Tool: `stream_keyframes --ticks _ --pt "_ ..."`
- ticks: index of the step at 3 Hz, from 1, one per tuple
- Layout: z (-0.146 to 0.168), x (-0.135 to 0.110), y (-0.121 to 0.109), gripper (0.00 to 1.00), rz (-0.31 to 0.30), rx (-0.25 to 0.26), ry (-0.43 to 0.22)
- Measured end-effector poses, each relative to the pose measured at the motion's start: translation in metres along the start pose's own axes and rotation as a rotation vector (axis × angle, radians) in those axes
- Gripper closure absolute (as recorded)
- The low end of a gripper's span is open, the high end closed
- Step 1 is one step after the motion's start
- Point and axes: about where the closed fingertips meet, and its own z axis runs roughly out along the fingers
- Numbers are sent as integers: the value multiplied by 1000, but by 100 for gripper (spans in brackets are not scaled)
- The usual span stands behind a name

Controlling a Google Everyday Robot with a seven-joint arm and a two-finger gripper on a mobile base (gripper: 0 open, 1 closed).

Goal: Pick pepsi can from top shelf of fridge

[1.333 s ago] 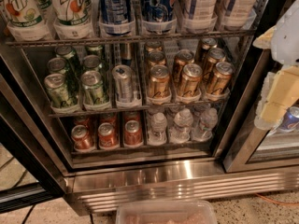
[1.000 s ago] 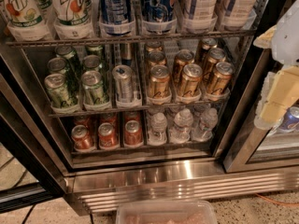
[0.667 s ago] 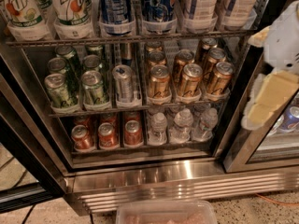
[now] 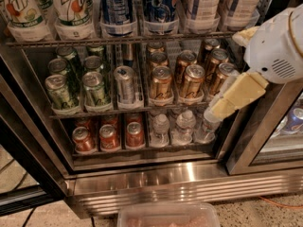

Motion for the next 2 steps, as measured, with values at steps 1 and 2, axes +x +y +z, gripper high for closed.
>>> stream_keyframes --ticks 1,2 --pt "-1 -8 0 0 4 4 -25" --pt "5 -12 11 0 10 5 -46"
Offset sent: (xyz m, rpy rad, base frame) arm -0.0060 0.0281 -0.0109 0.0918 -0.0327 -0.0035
